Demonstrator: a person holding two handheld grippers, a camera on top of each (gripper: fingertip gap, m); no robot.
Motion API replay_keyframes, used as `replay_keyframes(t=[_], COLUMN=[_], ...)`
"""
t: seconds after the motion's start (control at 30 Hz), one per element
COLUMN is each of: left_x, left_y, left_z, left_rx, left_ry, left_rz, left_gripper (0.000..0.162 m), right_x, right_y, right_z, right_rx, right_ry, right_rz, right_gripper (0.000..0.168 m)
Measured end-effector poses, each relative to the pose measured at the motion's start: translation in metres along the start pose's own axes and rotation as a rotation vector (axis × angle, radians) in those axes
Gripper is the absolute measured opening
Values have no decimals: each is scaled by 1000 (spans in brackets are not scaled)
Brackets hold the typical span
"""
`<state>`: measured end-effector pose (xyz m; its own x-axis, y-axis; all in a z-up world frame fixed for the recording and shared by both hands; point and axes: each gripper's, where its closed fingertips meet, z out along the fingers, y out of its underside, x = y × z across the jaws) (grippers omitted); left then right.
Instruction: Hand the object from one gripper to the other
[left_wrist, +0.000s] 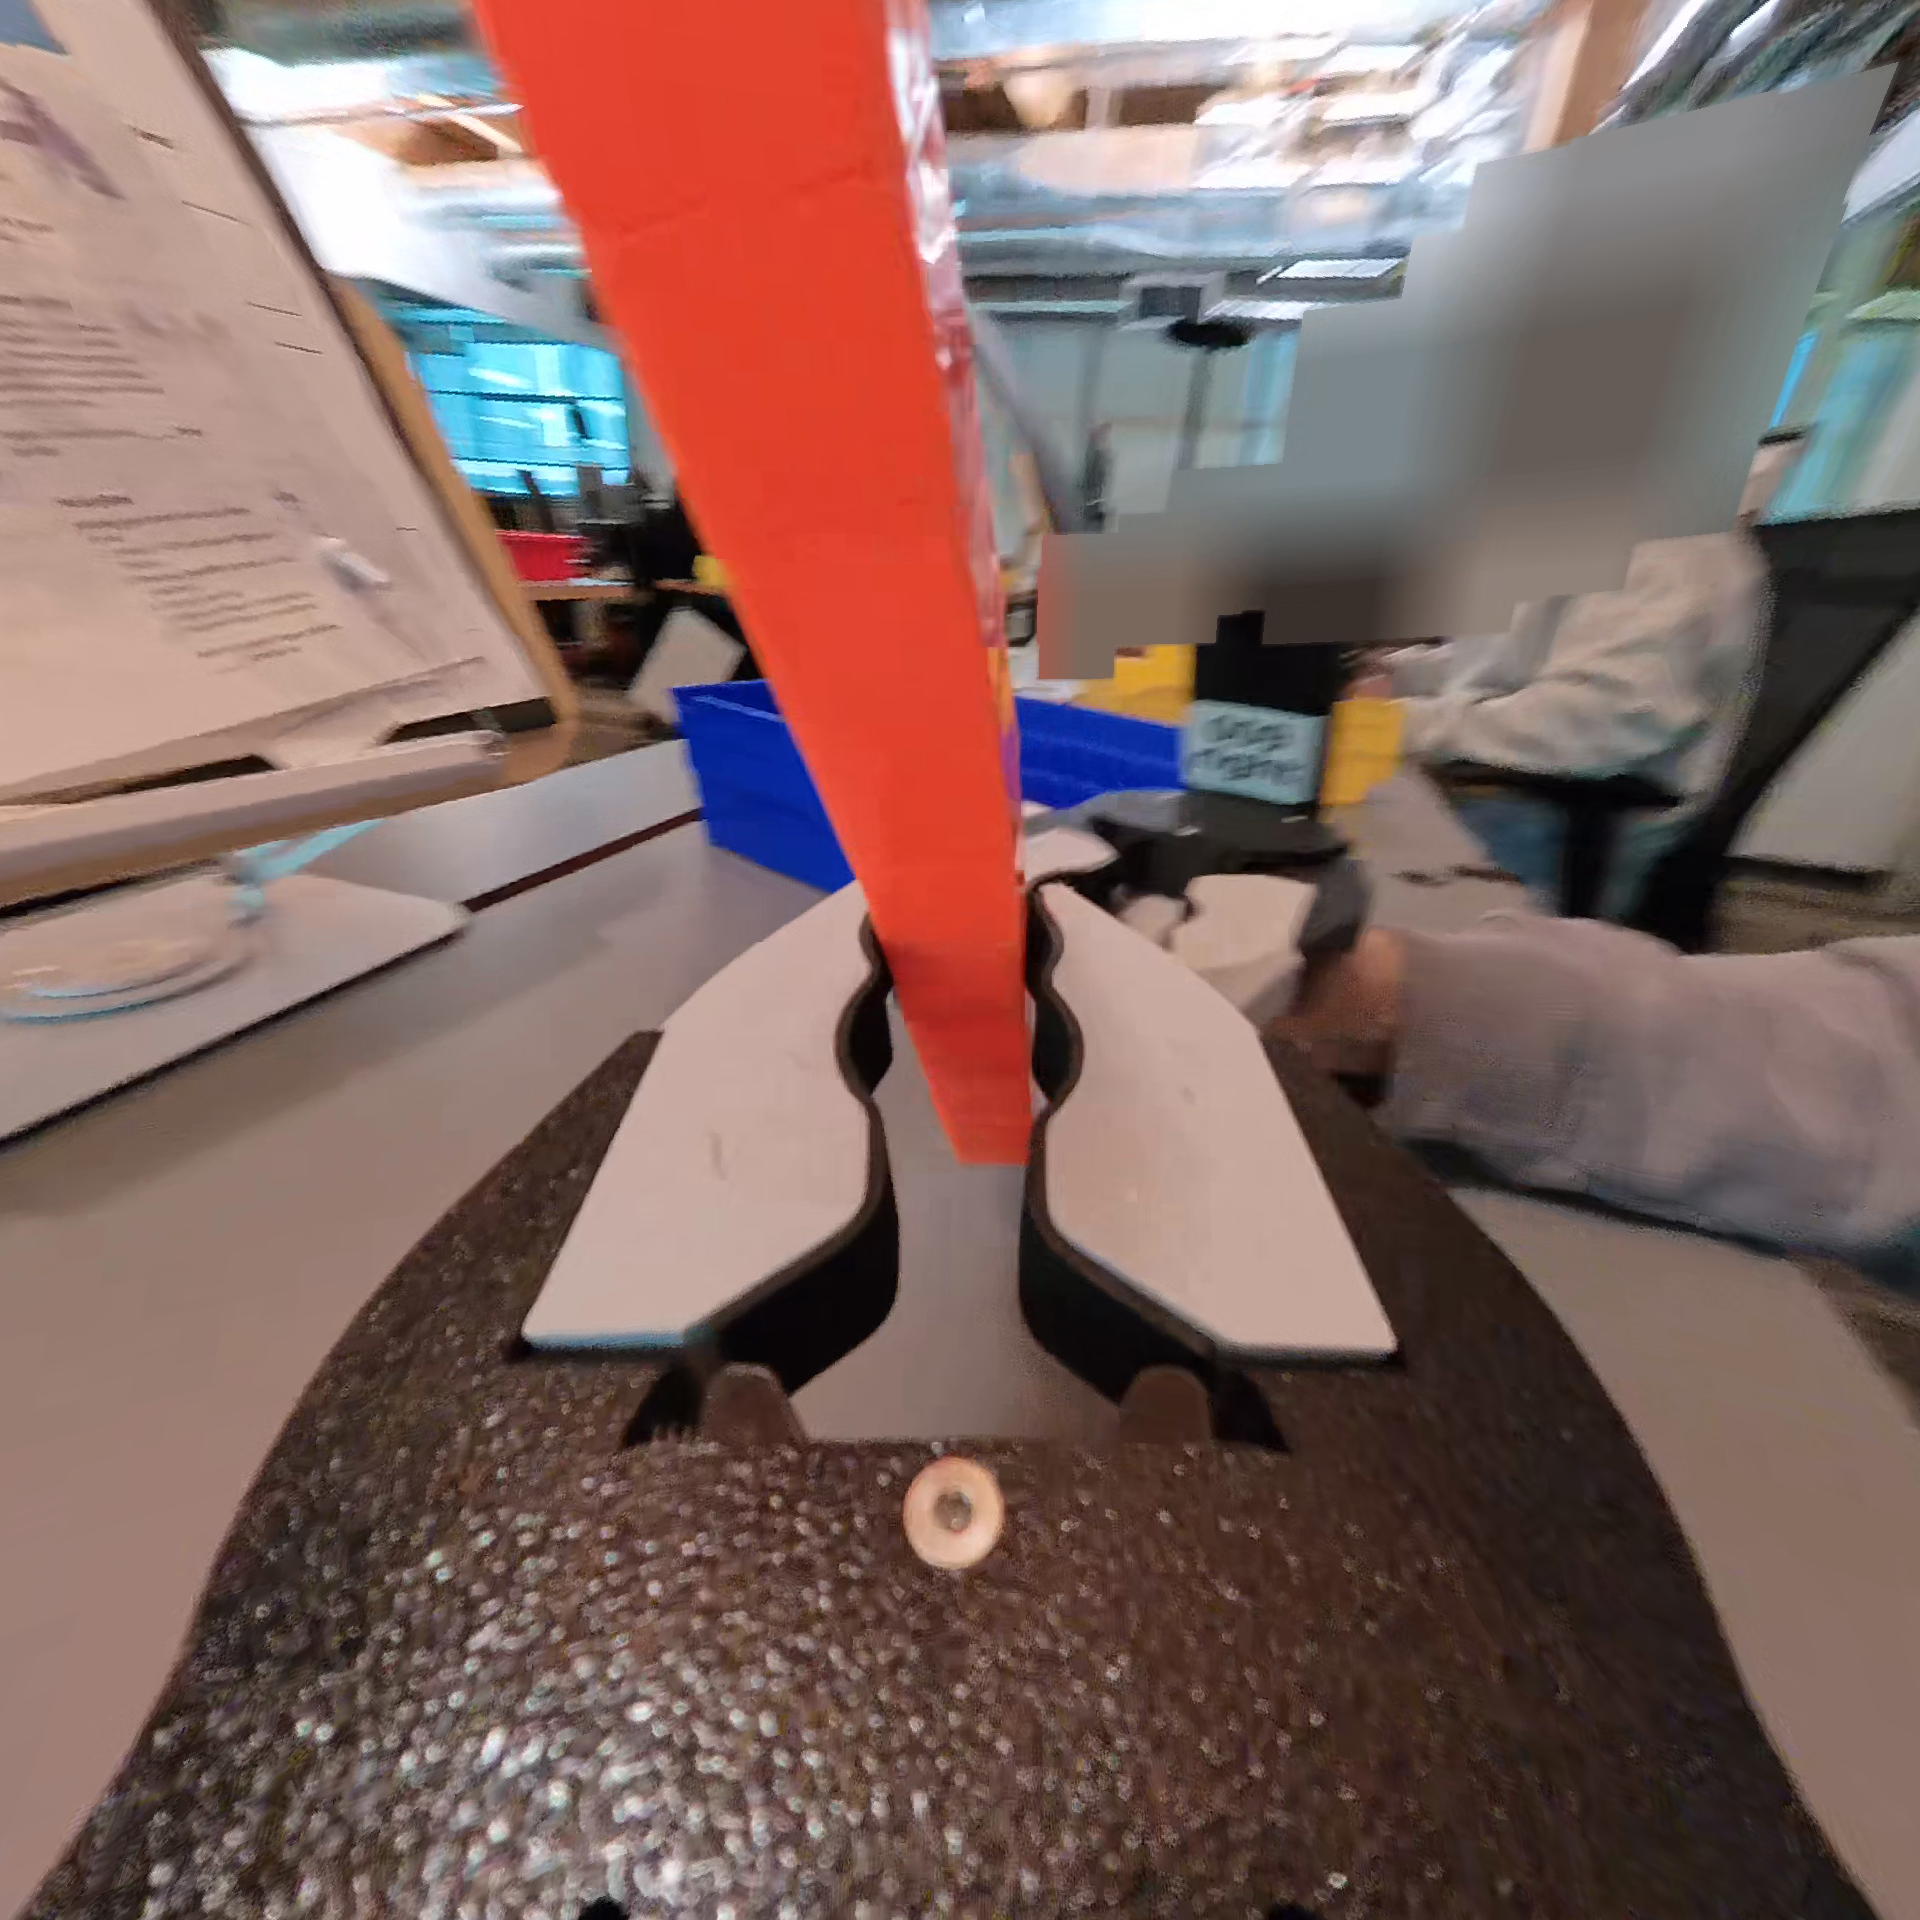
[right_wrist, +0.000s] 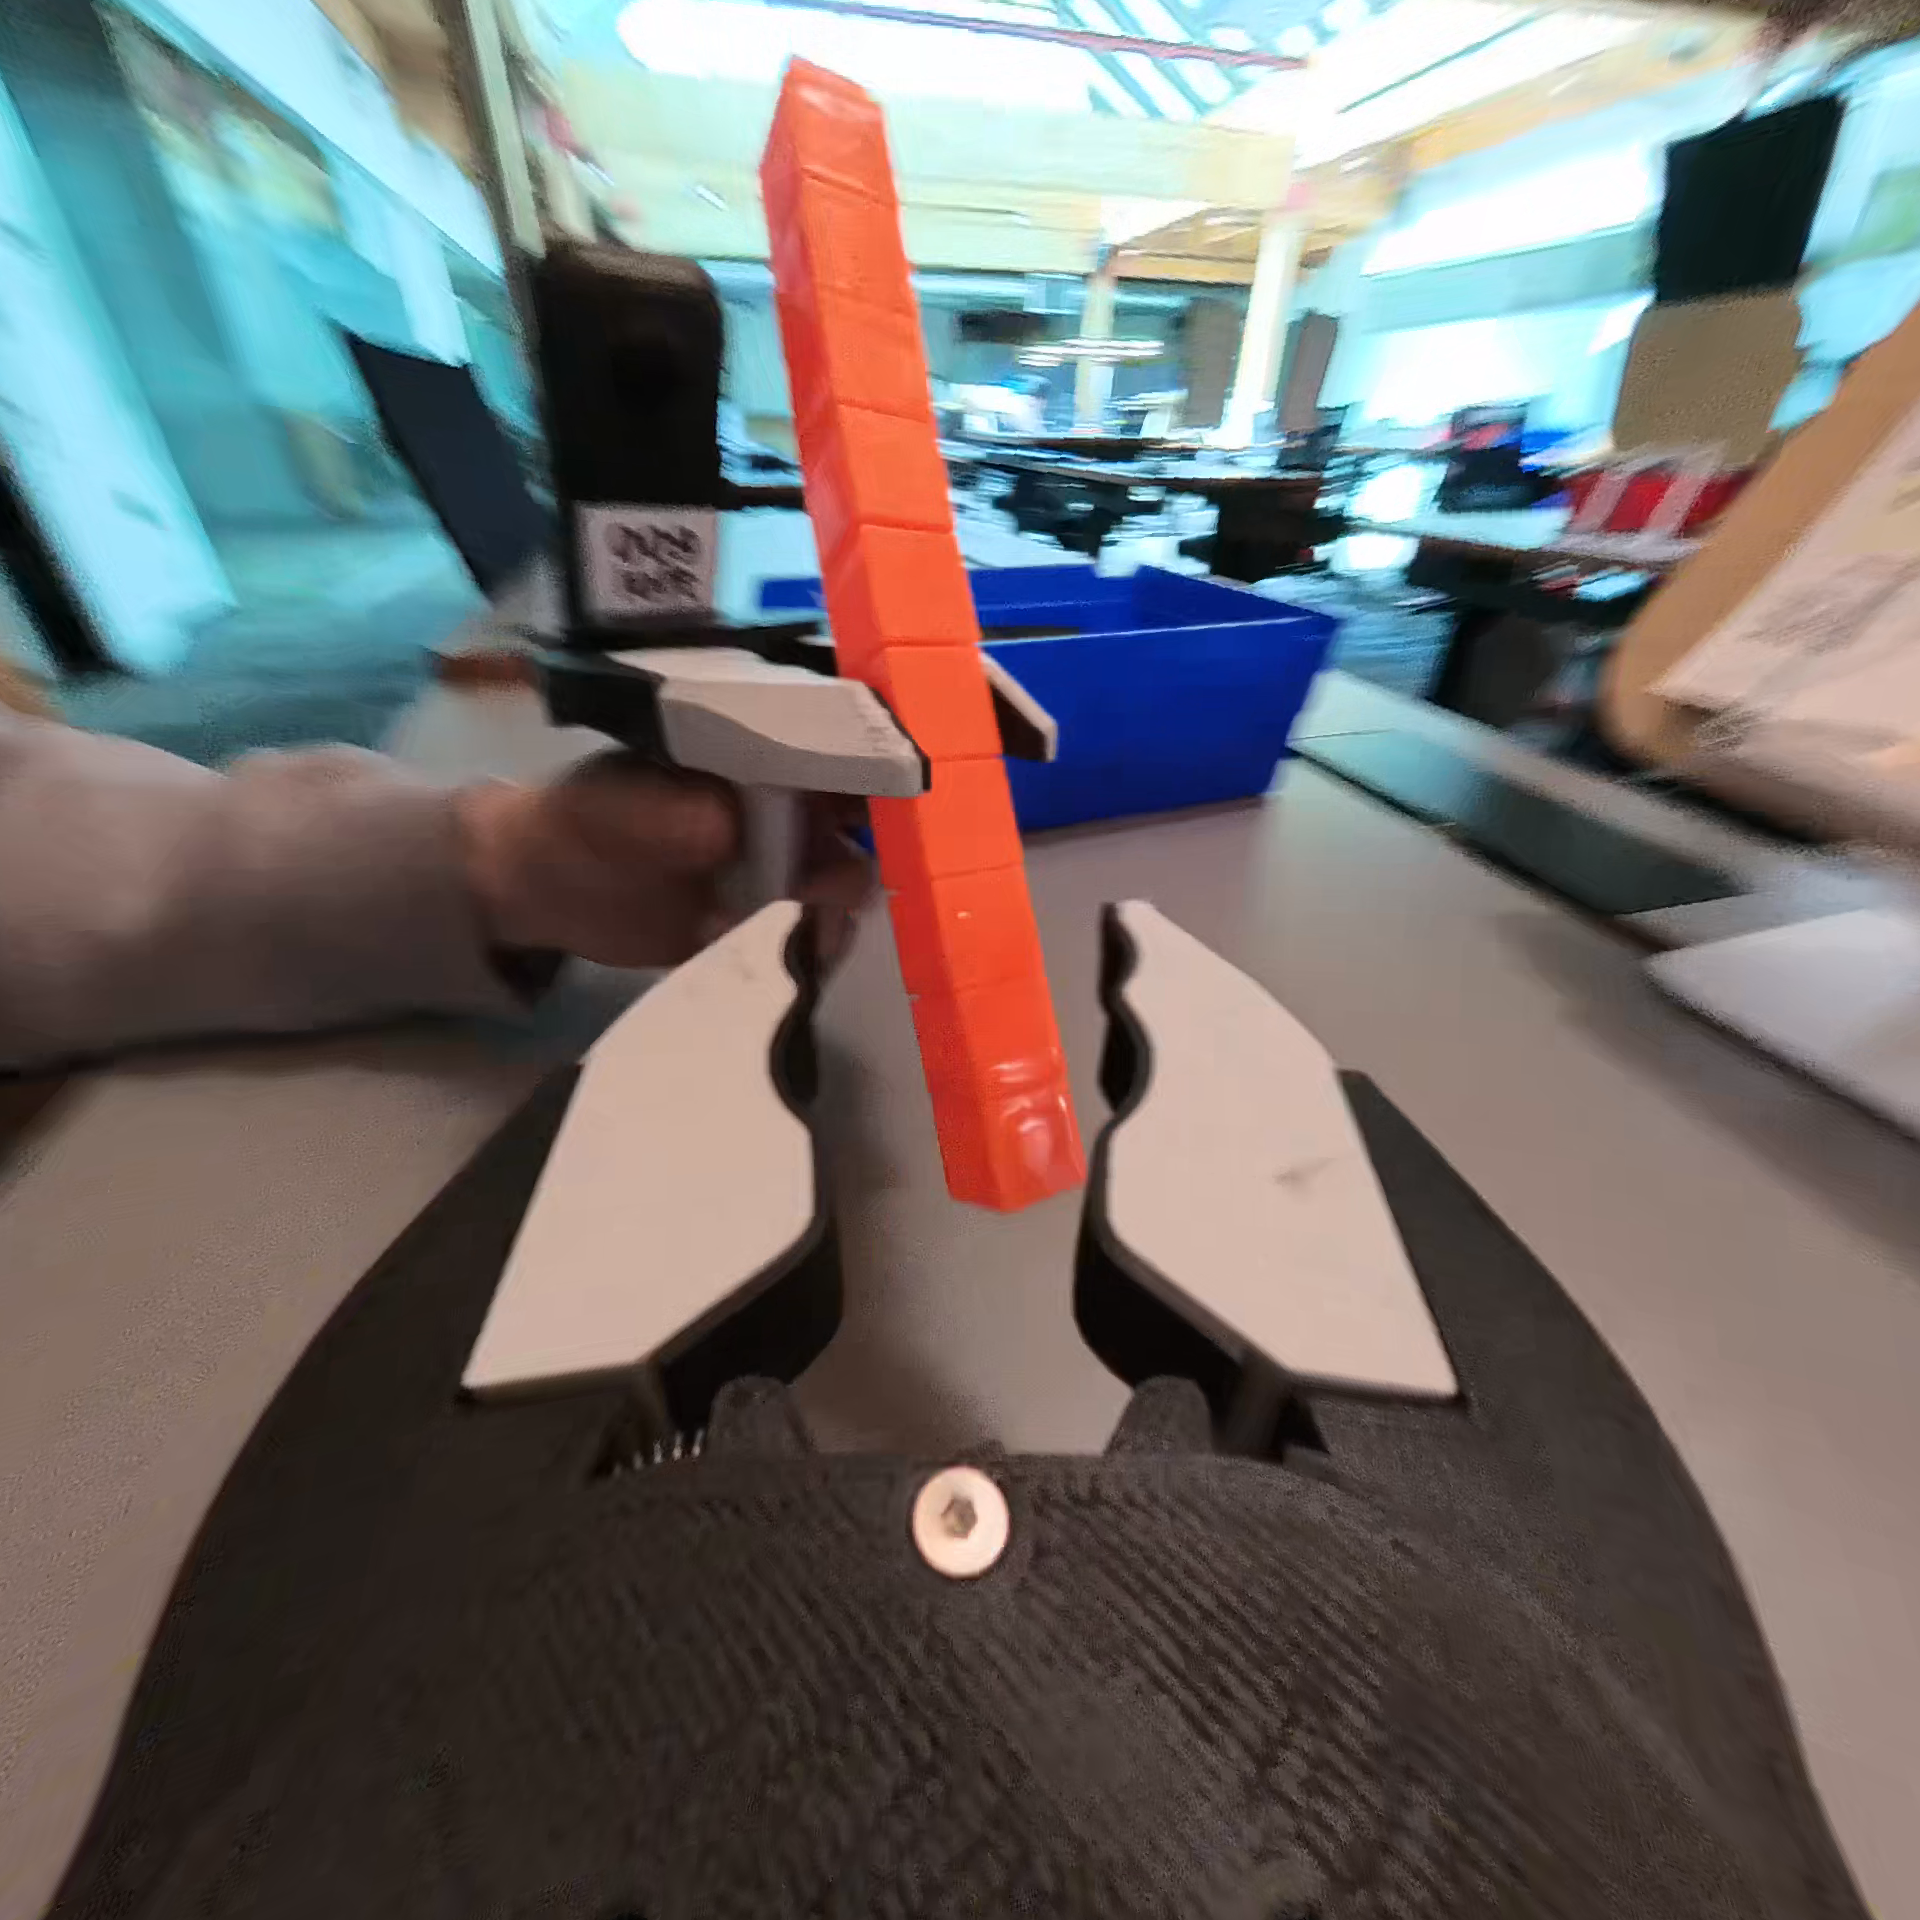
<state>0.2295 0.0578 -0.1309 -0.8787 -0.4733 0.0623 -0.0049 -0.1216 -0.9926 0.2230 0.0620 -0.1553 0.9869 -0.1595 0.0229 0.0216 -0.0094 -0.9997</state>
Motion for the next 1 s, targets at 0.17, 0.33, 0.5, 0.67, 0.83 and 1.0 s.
replay_keyframes(t=[0.17, 0.33, 0.5, 0.67, 0.83, 1.0], left_x=[-21, -30, -23, -20, -10, 15], left_y=[26, 33, 38, 21, -1, -15], left_z=[0, 0, 9, 8, 6, 5], left_rx=[-293, -460, -467, -292, 18, 214], left_ry=[-233, -446, -470, -443, -290, -129], left_rz=[294, 671, 747, 676, 443, 383], left_gripper=[23, 22, 22, 49, 71, 58], right_x=[1, -8, -9, -4, 38, 49], right_y=[-35, -45, -35, -62, -90, -79], right_z=[-13, -6, 5, -14, -68, -68], right_rx=[162, 184, 128, 340, 749, 836], right_ry=[93, 196, 259, 171, 45, -150], right_rz=[-151, -339, -418, -145, 439, 798], right_gripper=[60, 49, 28, 27, 27, 27])
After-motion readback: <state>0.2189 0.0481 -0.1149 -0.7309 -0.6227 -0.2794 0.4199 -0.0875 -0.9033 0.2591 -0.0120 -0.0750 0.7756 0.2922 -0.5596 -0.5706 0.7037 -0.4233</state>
